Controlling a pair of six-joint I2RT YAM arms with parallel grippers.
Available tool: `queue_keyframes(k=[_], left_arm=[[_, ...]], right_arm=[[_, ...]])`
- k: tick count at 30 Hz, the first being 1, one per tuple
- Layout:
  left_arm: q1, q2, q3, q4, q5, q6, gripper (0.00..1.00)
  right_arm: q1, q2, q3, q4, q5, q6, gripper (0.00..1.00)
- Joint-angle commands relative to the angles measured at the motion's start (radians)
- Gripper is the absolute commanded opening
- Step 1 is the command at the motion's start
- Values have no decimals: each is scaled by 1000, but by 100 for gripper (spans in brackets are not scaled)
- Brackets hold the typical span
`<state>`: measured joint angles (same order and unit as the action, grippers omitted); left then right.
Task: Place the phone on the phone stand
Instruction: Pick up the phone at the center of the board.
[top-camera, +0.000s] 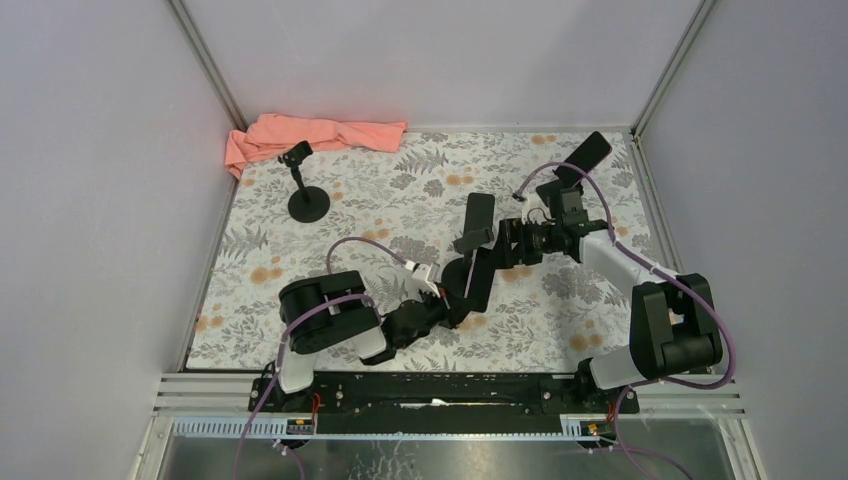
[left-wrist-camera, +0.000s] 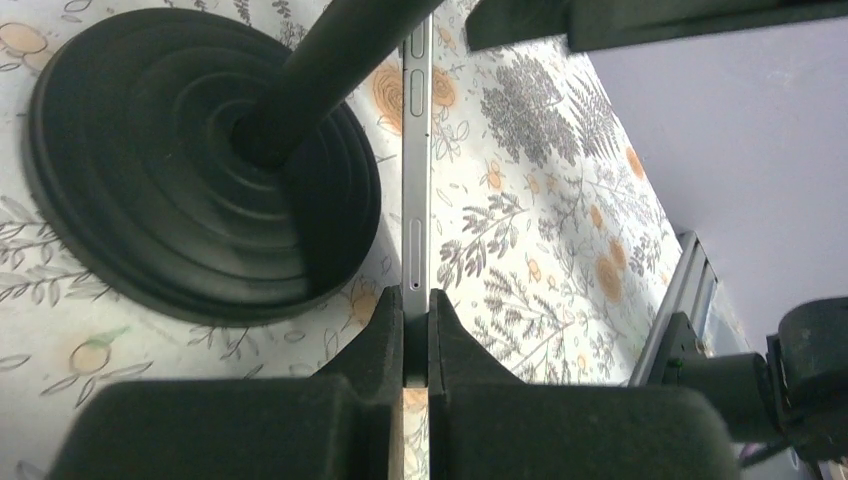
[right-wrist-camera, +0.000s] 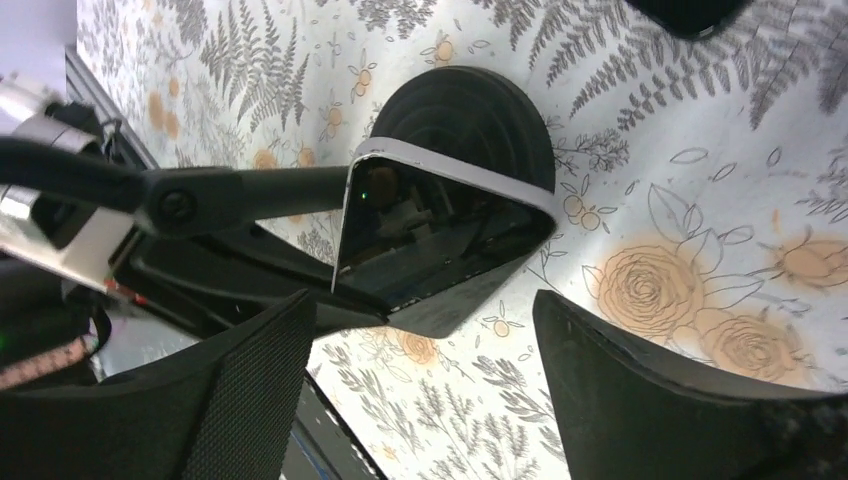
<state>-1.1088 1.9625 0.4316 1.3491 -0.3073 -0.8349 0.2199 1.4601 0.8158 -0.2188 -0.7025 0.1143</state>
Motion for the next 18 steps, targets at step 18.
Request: queue_keyframes(k=[18], left_arm=[[-12, -304, -189, 20, 364, 181, 0]], right_arm=[[-299, -303, 123, -355, -215, -633, 97]])
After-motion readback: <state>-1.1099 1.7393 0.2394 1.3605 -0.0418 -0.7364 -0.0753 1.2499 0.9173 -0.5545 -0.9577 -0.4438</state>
